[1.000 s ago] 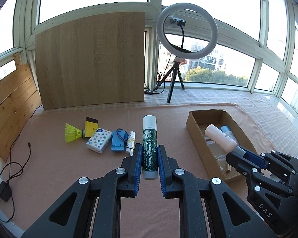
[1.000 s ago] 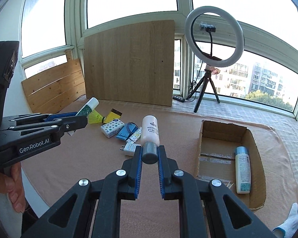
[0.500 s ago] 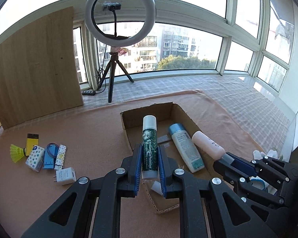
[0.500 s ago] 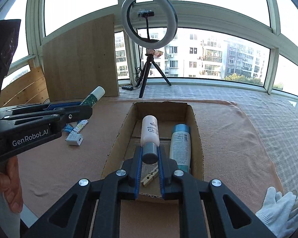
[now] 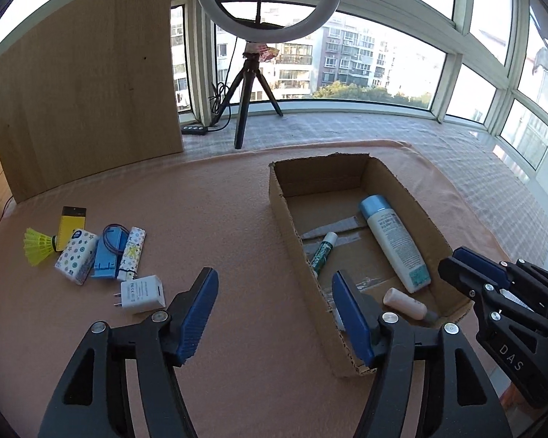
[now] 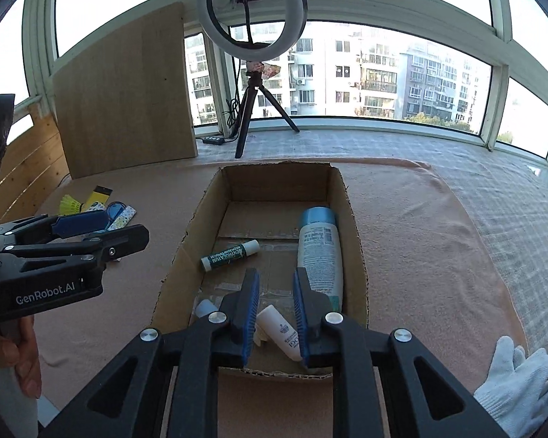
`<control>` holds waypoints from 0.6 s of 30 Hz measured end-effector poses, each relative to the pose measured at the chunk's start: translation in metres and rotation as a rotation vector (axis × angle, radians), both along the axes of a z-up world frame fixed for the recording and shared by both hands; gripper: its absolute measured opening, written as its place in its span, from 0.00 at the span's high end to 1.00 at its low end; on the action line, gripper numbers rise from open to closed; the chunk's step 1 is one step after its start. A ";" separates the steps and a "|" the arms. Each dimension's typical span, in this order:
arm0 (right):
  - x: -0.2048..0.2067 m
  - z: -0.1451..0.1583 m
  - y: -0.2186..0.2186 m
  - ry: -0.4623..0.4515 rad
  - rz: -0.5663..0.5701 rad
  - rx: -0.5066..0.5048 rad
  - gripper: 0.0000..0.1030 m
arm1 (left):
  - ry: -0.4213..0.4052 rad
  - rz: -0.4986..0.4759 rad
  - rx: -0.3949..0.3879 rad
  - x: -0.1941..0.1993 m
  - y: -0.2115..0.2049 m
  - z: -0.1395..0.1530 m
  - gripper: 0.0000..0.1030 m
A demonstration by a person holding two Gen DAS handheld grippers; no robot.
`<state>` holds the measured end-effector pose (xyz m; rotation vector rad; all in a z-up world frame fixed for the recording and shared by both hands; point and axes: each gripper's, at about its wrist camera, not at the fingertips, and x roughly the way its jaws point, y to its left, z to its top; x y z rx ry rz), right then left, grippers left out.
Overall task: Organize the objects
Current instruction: 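Carry the lotion tube and glue stick into the box and open both tools, then grasp the Vinda tissue pack with the right tool and lift it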
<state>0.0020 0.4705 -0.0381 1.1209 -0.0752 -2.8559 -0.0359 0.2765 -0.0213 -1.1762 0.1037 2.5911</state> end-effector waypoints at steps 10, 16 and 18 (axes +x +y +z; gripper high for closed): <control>-0.024 0.002 -0.118 -0.007 0.171 0.023 0.80 | -0.009 0.201 0.030 0.024 -0.150 -0.006 0.28; -0.050 -0.015 -0.188 -0.077 0.271 -0.023 0.76 | -0.016 0.340 0.051 0.040 -0.240 -0.010 0.28; -0.062 -0.022 -0.210 -0.110 0.297 -0.032 0.76 | -0.021 0.383 0.055 0.045 -0.265 -0.013 0.28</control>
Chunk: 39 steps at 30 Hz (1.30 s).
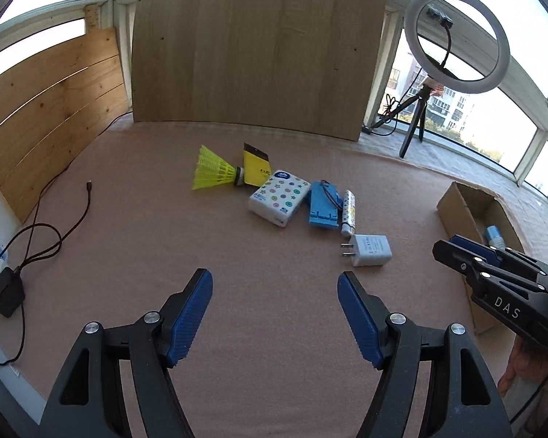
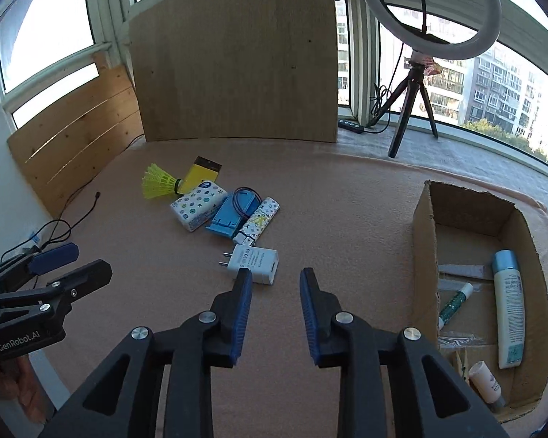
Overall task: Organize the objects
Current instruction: 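Grasp the Vinda tissue pack with the right tool and lift it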
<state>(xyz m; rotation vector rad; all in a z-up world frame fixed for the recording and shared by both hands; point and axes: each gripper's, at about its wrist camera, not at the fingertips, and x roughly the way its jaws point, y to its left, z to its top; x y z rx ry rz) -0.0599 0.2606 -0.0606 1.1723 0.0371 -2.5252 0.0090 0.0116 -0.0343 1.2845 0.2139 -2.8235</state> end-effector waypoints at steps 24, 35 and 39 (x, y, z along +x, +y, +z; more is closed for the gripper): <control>-0.117 -0.084 -0.138 -0.323 -0.066 -0.160 0.54 | -0.054 0.196 0.059 0.012 -0.132 -0.029 0.28; -0.140 -0.083 -0.156 -0.336 -0.282 -0.113 0.46 | -0.032 0.163 0.113 0.011 -0.154 -0.025 0.28; -0.145 -0.084 -0.171 -0.328 -0.323 -0.007 0.45 | -0.029 0.168 0.122 0.016 -0.169 -0.025 0.28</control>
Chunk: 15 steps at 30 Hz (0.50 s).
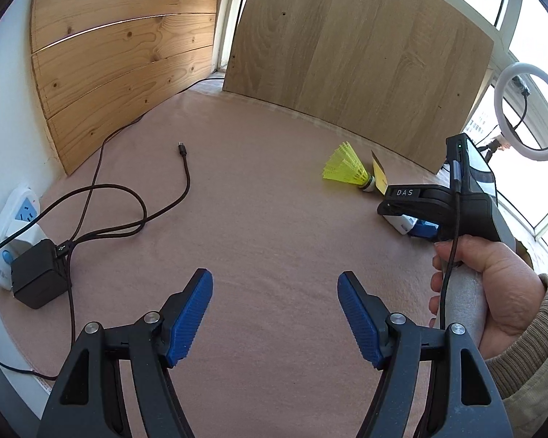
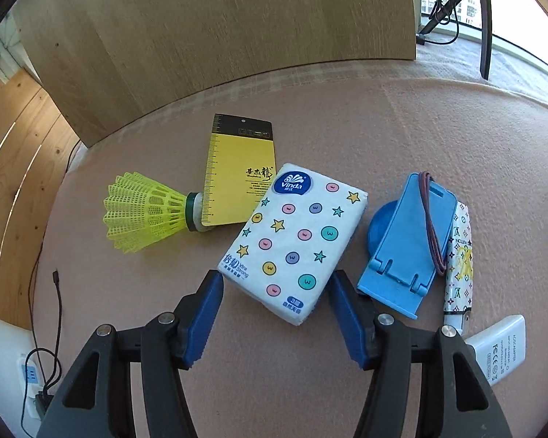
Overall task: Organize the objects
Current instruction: 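Grasp the Vinda tissue pack with the right tool and lift it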
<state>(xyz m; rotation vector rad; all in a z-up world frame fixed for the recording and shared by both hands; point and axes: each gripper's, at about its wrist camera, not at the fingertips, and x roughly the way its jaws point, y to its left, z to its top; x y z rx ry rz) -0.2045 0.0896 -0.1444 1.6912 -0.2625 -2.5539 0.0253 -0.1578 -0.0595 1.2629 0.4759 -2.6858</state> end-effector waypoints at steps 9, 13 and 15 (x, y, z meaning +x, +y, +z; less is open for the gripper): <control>-0.012 -0.002 -0.001 -0.020 -0.141 -0.018 0.25 | 0.007 0.024 0.026 0.017 -0.031 0.000 0.28; -0.017 -0.001 0.014 -0.008 -0.190 -0.069 0.34 | 0.015 0.030 0.026 0.023 -0.039 0.002 0.28; -0.016 0.000 0.018 -0.002 -0.162 -0.062 0.48 | 0.015 0.039 0.027 0.025 -0.042 0.002 0.28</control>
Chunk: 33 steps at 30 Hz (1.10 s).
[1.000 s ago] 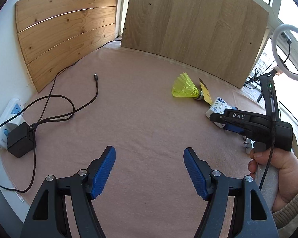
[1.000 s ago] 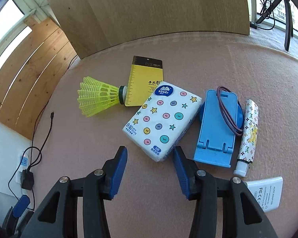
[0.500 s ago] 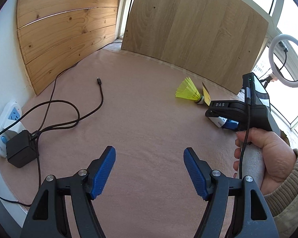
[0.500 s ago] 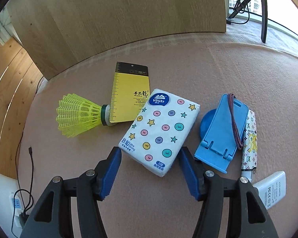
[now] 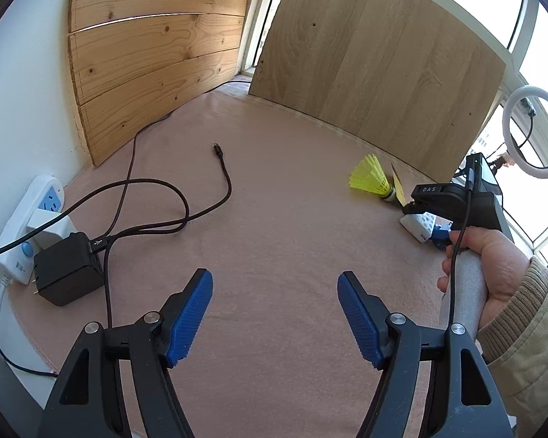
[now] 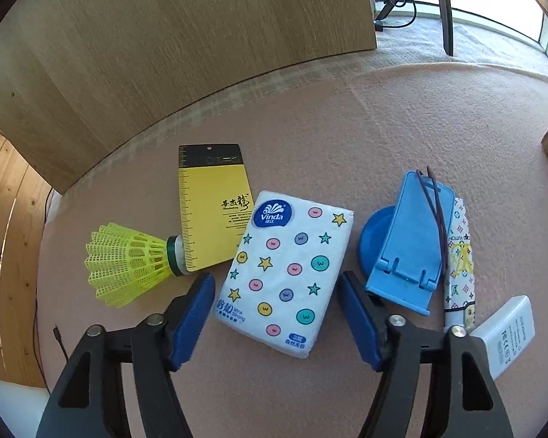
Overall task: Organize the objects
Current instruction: 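Grasp the Vinda tissue pack with the right tool and lift it, then grasp the tissue pack with the left tool opposite the right tool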
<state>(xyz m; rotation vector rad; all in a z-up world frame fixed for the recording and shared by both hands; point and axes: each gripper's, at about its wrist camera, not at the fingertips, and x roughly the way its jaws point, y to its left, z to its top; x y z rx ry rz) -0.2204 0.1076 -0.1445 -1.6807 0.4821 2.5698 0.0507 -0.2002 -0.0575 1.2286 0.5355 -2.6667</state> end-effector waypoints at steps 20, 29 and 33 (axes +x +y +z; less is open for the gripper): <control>0.217 0.009 0.054 0.101 1.287 0.106 0.55 | 0.060 -0.722 -0.092 0.002 0.153 -0.049 0.27; 0.267 0.008 0.095 0.077 1.674 0.085 0.55 | 0.141 -1.278 -0.112 0.045 0.244 -0.051 0.27; 0.272 0.010 0.091 0.038 1.808 0.123 0.55 | 0.168 -1.415 -0.129 0.057 0.272 -0.052 0.27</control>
